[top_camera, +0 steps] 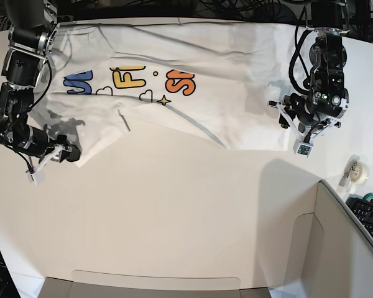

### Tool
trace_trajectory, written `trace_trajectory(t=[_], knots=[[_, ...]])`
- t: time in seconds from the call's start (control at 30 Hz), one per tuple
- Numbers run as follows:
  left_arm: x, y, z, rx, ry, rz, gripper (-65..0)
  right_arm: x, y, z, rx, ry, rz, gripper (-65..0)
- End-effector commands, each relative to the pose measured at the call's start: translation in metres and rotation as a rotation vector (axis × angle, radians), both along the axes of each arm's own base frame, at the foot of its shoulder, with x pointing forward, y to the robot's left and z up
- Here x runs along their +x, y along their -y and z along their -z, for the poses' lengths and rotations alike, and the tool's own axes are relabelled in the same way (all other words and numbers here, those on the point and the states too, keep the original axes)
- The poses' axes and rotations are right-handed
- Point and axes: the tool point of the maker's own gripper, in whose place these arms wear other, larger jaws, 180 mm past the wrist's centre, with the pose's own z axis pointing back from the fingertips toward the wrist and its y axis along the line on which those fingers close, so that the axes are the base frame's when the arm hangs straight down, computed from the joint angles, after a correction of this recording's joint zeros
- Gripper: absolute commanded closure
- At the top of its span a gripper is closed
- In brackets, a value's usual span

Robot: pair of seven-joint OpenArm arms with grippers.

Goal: Layout the t-shirt on the table in an organized manner, then fold the t-shirt properly
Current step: 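Grasp the shirt's hem edge with both grippers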

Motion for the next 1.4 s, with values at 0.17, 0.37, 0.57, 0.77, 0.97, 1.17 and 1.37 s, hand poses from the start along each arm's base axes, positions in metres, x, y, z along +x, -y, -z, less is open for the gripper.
trace_trajectory(t=[0.17,0.37,0.57,0.77,0.97,1.17,1.37], knots=[[0.011,-0.006,-0.014,0.013,0.056,-0.001,-26.5,-0.025,-0.011,0.027,-0.068,-0.127,-0.094,-19.7],[0.016,-0.021,-0.007,-0.012,0.065,-0.064,-26.5,-0.030,-0.003,0.034,-0.129,-0.139,-0.095,0.0],[0.043,-0.065,0.004,-0.421,0.105,-0.342,-26.7,-0.034,-0.001,0.043,-0.165,-0.147,-0.091,0.0],[0.040,-0.097,0.027,-0.672,0.050,-0.493,-26.7,-0.038,-0.002,0.046,-0.163,-0.154,-0.092,0.0],[0.039,-0.074,0.039,-0.651,-0.015,-0.425,-26.7,-0.037,-0.003,0.046,-0.160,-0.154,-0.092,0.0],[0.034,-0.028,0.055,-0.612,-0.101,-0.290,-26.7,-0.037,-0.003,0.046,-0.160,-0.154,-0.092,0.0],[0.034,-0.008,0.060,-0.618,-0.125,-0.247,-26.7,-0.043,-0.003,0.050,-0.159,-0.166,-0.092,0.0]])
